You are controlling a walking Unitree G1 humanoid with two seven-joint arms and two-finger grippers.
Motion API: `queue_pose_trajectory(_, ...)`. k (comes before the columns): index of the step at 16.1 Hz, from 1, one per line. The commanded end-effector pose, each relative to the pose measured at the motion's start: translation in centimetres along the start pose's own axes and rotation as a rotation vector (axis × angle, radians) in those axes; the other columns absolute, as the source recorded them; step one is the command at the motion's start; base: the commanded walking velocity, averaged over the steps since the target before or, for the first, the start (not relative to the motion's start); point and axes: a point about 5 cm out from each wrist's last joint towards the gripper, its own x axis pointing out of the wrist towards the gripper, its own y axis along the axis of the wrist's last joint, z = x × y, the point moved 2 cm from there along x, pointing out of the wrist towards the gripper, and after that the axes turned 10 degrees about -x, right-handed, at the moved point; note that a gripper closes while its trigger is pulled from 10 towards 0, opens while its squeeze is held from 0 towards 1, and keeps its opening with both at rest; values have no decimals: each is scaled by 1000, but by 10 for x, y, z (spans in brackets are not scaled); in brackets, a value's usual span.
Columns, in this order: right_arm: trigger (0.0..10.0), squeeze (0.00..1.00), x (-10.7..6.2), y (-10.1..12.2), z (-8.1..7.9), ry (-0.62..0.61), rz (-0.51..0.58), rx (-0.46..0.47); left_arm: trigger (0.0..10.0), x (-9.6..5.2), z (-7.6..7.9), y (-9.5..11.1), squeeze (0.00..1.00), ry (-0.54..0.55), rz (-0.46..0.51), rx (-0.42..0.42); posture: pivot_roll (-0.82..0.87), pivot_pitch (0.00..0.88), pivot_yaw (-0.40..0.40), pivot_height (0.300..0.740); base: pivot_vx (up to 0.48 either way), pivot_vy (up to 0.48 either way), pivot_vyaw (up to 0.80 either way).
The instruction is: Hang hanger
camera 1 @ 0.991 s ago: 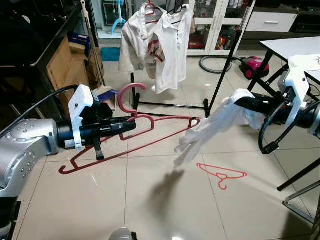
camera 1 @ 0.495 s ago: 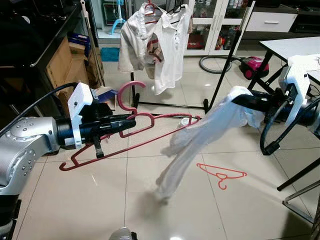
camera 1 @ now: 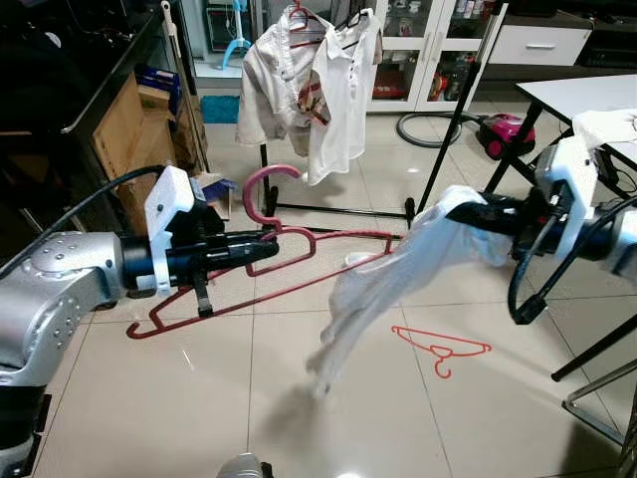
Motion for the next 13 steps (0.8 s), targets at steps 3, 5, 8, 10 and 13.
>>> queue_pose_trajectory(3,10000,0,-4,-4,6,-23,-22,-13,10000,0,4,11,0,-19,4,49,-13,0,-4,740,0,0,0)
queue_pose_trajectory(5,10000,0,-5,-5,7,-33,-25,-7,10000,0,5,11,0,-19,5,51,-13,0,-7,740,0,0,0)
queue_pose_trajectory(8,10000,0,-8,-12,14,-65,-50,2,10000,-1,6,12,0,-13,8,59,-9,0,-14,740,0,0,0)
queue_pose_trajectory(10,10000,0,-10,-19,21,-90,-69,12,10000,-1,8,13,0,-9,15,62,-1,0,-19,740,0,0,0)
queue_pose_trajectory(13,10000,0,-7,-19,22,-93,-64,16,10000,1,11,13,0,-17,19,60,-7,0,-18,740,0,0,0)
